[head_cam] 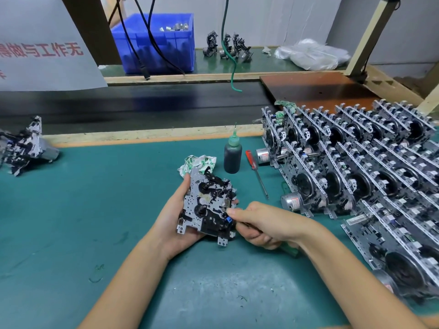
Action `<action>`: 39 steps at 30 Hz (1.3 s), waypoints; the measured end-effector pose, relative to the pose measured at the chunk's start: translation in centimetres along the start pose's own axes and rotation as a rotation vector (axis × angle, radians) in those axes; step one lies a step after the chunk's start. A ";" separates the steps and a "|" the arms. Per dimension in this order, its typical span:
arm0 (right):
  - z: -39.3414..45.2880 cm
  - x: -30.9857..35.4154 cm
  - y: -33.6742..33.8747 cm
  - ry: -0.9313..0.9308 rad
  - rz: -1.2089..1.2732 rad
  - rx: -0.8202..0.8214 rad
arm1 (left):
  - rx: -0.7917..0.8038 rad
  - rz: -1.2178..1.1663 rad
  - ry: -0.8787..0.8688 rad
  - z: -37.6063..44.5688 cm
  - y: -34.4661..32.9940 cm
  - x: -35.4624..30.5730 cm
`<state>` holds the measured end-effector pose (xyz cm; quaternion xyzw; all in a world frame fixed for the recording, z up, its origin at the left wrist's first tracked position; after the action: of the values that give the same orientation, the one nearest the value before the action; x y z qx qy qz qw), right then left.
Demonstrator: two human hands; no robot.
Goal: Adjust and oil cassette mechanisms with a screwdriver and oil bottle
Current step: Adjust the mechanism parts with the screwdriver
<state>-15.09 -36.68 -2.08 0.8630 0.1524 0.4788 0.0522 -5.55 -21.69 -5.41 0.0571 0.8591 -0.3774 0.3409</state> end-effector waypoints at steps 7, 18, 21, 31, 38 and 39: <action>-0.3 -0.1 0.0 0.031 -0.028 -0.003 | -0.016 0.037 -0.026 -0.1 0.0 0.1; -0.3 -0.8 -0.8 0.176 0.168 -0.343 | 0.064 -0.108 -0.029 -1.3 -0.4 0.1; -0.1 -1.3 0.5 0.219 0.250 -0.472 | 0.084 -0.242 -0.042 -1.5 -0.6 0.1; -0.3 -2.3 0.1 0.494 -0.647 -0.738 | 0.288 0.006 0.119 -2.4 0.3 -0.5; -3.7 -3.2 -0.3 0.671 -1.106 -0.742 | 0.070 0.311 0.178 -3.2 0.4 -1.0; -4.1 -3.6 -0.4 0.679 -1.104 -0.773 | 0.069 0.293 0.170 -3.3 0.5 -1.3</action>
<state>-20.41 -37.70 -2.86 0.3867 0.3916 0.6421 0.5337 -6.13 -18.86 -3.29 0.2250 0.8538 -0.3470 0.3162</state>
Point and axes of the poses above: each hand's wrist, its own z-axis towards the middle knuckle, its own y-axis out of the back of the hand, x = y × z, the point moved 1 cm from there along z, towards the middle knuckle, and after that the axes turned 6 degrees about -x, right-handed, at the moved point
